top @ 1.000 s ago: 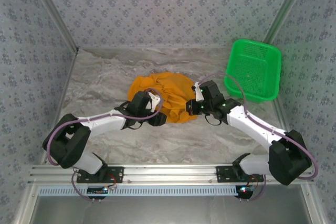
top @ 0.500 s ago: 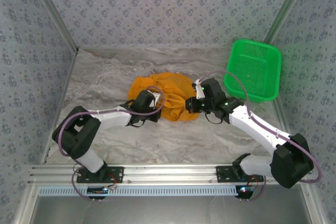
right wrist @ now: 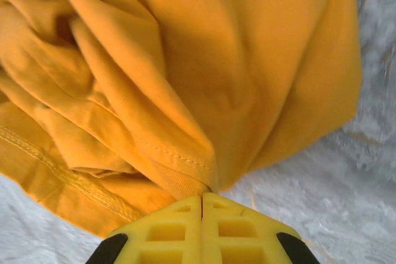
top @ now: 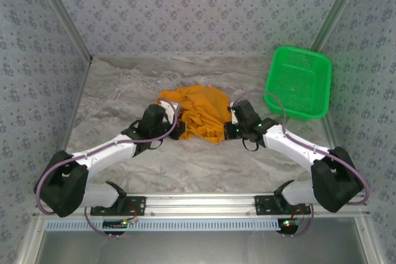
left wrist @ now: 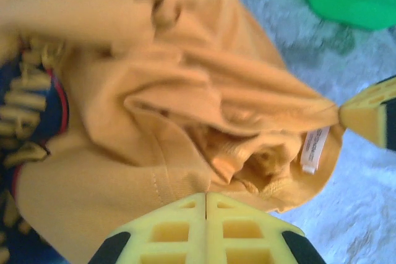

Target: Fold the inside-out t-shirt

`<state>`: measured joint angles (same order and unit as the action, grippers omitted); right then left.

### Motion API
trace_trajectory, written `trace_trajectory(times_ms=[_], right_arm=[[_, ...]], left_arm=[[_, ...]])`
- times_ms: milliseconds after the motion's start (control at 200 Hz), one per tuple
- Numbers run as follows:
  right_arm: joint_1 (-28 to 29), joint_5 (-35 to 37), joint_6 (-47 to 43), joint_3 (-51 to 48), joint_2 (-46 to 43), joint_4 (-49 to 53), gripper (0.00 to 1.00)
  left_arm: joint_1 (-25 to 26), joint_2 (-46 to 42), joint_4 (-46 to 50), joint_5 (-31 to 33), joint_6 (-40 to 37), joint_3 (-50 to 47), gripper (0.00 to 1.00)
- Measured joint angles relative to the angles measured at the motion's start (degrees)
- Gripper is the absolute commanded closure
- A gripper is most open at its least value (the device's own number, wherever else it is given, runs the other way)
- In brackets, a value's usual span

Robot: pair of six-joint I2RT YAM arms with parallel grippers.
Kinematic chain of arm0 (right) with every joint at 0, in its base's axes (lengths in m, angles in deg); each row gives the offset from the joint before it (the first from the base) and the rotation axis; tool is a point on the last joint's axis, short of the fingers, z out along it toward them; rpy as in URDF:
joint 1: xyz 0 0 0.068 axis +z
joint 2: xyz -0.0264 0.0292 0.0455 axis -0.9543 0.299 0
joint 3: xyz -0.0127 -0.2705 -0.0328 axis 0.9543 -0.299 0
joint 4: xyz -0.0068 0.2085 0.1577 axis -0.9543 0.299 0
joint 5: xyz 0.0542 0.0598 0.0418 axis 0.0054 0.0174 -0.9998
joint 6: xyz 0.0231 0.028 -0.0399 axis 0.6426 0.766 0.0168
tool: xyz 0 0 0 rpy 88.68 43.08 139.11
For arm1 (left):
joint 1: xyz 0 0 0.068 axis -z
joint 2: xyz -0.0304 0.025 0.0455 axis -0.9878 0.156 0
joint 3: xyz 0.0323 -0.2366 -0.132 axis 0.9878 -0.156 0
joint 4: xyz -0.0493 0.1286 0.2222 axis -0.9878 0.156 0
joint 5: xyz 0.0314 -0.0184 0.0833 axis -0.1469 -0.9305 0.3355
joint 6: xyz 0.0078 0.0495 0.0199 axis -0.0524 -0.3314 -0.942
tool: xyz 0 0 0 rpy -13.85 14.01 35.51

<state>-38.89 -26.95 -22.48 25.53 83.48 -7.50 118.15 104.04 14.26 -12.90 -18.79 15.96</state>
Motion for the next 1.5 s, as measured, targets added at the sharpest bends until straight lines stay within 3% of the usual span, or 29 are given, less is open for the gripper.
trace_trajectory(times_ms=[75,180,290,420,545,770,999,1059,1164,1264,1319,1379,1409,1499], right_arm=[[0.66,0.98,-0.07,-0.98,0.24,-0.15,0.86],[1.81,2.43,-0.87,-1.07,0.28,-0.33,0.7],[5.09,5.88,-1.57,-1.07,0.28,-0.15,0.58],[9.35,9.66,-2.51,-1.11,0.52,-0.07,0.53],[10.82,12.96,-2.64,-1.05,2.8,-0.13,0.52],[10.43,17.99,-0.87,0.66,7.85,-0.37,0.56],[9.92,15.93,2.67,1.03,9.29,-2.86,0.88],[9.92,15.17,4.13,1.16,9.29,-3.37,0.96],[9.92,14.16,5.55,1.62,9.29,-3.78,1.0],[9.92,14.51,6.21,2.27,9.27,-3.08,1.0],[9.92,15.17,6.23,2.67,9.05,-2.1,1.0],[9.92,15.82,6.19,3.08,8.39,-0.83,1.0],[9.92,16.13,6.08,3.41,7.89,-0.17,1.0],[9.92,16.59,5.49,4.81,6.86,1.44,1.0]], left_arm=[[0.72,0.37,-0.68,0.09,0.61,-4.13,0.93],[1.77,0.48,-0.63,0.31,2.1,-7.17,0.67],[2.54,0.52,-0.85,0.5,3.45,-7.78,0.51],[3.52,0.5,-1.03,1.75,4.68,-7.89,0.41],[3.78,0.7,-0.55,3.23,4.85,-7.56,0.38],[4.31,7.63,3.45,8.94,4.42,0.72,0.38],[4.33,15.26,5.6,12.76,4.48,7.04,0.4],[4.42,17.14,6.58,13.29,4.39,8.37,0.47],[4.52,18.12,8.33,14.86,4.76,9.27,0.82],[4.52,17.73,10.78,17.03,4.83,9.75,0.85],[4.52,16.94,12.44,17.94,4.74,9.92,0.76],[4.52,15.23,14.34,18.56,4.11,10.05,0.45],[4.5,14.23,15.21,18.51,4.13,10.16,0.35],[4.46,12.07,17.0,18.12,3.98,10.86,0.3]])
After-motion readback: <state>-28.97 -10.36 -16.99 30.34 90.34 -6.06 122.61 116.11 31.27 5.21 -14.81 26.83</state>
